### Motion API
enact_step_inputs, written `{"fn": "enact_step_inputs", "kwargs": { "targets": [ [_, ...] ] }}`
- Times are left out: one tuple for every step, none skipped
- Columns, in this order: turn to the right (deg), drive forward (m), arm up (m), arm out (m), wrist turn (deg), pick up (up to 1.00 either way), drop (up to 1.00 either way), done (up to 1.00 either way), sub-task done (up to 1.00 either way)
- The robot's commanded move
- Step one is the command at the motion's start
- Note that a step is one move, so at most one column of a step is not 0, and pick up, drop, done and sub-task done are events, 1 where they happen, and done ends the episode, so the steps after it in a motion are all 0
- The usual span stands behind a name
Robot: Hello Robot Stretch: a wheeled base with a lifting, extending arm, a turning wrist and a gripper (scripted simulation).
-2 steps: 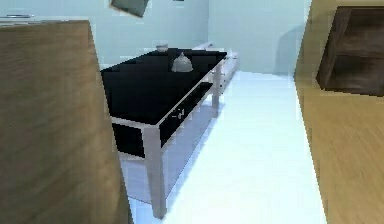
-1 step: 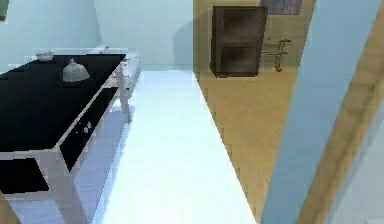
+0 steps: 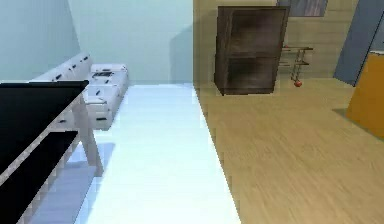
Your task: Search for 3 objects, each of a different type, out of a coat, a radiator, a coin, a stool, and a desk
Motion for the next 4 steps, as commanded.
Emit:
{"fn": "enact_step_inputs", "kwargs": {
  "targets": [
    [24.0,0.0,0.0,0.0,0.0,0.0,0.0,0.0,0.0],
    [0.0,0.05,0.0,0.0,0.0,0.0,0.0,0.0,0.0],
    [-27.0,0.0,0.0,0.0,0.0,0.0,0.0,0.0,0.0],
    [0.0,0.45,0.0,0.0,0.0,0.0,0.0,0.0,0.0]
  ]
}}
